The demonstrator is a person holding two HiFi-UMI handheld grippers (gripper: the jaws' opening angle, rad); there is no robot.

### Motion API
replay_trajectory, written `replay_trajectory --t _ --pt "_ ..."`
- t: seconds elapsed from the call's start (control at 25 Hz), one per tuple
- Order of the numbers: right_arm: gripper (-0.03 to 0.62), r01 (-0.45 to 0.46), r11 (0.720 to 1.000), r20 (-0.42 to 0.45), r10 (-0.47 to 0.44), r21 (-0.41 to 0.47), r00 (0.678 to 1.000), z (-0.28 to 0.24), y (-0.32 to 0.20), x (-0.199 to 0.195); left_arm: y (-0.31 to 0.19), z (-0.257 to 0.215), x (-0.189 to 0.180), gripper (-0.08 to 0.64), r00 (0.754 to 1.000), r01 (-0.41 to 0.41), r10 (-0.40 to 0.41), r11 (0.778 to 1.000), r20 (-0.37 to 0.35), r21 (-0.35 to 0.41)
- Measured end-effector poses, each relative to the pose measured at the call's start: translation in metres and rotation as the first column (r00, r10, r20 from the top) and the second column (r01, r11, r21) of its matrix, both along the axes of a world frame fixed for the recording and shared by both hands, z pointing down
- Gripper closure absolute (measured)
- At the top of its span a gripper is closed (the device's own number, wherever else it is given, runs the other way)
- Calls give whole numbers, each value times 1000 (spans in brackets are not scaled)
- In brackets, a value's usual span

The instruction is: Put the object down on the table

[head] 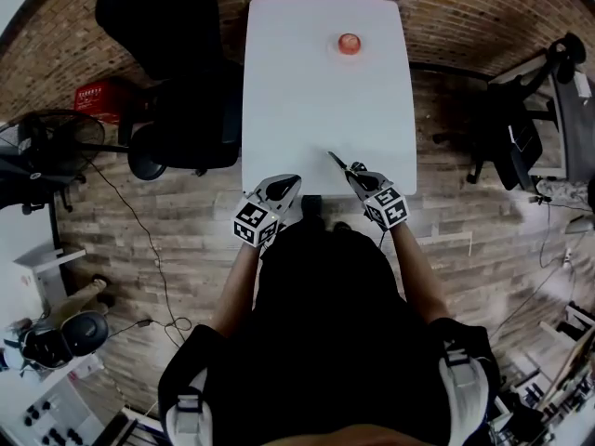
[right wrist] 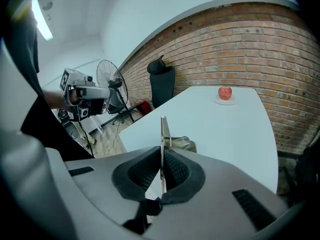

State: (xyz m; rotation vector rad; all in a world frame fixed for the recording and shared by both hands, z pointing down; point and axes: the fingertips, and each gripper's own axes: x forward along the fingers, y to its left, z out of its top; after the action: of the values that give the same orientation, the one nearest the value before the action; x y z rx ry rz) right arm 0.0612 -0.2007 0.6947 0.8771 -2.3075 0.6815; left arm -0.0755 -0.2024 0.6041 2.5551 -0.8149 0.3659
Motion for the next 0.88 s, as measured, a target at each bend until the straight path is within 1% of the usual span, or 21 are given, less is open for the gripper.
replay_trajectory --t 0.16,0.32,0.52,0.72,0.88 --pt "594 -51 998 30 51 -22 998 12 -13 -7 -12 3 -9 538 1000 -17 17 1000 -7 -4" --pt "594 -74 997 18 74 -36 997 22 -29 -14 -23 12 -15 538 999 -34 34 999 0 -11" --pt "594 -91 995 14 92 -49 996 30 -41 -23 -34 16 -22 538 999 -49 49 999 -8 -17" --pt "594 -93 994 -1 93 -59 996 37 -57 -30 -41 19 -27 538 997 -82 82 996 -6 -21" --pt "594 -89 994 -41 86 -62 995 42 -66 -31 -46 19 -30 538 995 -99 99 995 -13 -30"
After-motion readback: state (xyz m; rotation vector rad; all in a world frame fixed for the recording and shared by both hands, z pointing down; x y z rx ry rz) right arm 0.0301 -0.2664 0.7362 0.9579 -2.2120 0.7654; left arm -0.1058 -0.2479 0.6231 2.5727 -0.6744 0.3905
